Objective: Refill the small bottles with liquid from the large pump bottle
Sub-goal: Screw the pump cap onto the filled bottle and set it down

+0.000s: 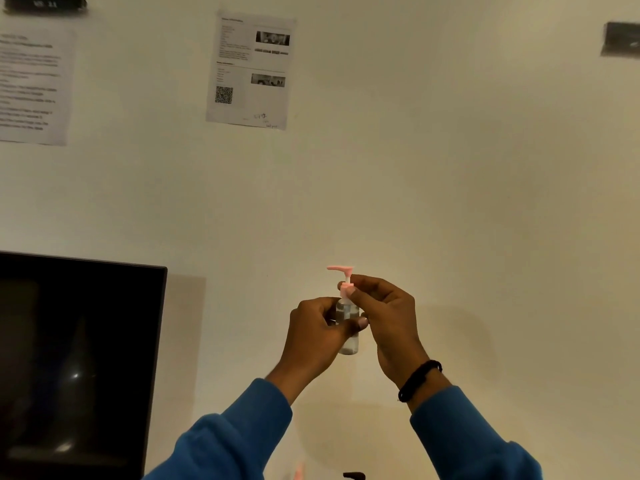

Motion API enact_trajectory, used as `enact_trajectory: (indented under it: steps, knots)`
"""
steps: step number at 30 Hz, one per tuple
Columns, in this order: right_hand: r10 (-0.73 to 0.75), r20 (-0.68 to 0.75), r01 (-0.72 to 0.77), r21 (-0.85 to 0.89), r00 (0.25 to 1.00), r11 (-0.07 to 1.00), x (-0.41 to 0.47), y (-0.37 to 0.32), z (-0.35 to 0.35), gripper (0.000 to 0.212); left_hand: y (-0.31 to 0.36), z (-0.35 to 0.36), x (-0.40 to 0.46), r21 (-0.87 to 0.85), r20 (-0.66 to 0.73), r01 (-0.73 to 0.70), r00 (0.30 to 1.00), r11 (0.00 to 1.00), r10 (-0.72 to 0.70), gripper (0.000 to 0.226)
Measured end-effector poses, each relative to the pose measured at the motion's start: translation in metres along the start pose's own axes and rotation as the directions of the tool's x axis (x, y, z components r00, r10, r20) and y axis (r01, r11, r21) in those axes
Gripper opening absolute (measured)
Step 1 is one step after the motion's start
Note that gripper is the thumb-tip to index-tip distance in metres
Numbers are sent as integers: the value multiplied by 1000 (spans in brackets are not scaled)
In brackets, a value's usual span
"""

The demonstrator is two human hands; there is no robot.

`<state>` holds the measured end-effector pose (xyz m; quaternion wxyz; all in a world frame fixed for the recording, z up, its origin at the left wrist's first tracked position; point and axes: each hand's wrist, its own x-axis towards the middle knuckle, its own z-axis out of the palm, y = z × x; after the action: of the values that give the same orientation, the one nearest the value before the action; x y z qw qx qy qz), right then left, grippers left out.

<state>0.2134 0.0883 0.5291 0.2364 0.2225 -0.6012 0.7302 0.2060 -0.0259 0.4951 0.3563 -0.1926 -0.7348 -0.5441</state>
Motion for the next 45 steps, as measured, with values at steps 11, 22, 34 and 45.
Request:
enact_trajectory:
  steps: [11, 22, 34, 45]
  knots:
    - [-31, 148, 45, -92, 989, 995, 4, -4, -9, 15, 1, -5, 8, -50, 84, 14, 996, 999, -9, 24]
    - [-131, -63, 113, -237, 989, 965, 4, 21, 0, 15, -2, -2, 3, 73, 21, -10, 1000, 997, 9, 11]
    - [-106, -37, 91, -285, 994, 954, 4, 38, -1, 23, -11, 3, -6, 71, -31, 15, 999, 997, -13, 14]
    - [-111, 0, 99, -436, 994, 894, 7, 55, -20, 20, -27, 23, -12, 42, -37, 57, 998, 997, -55, 17]
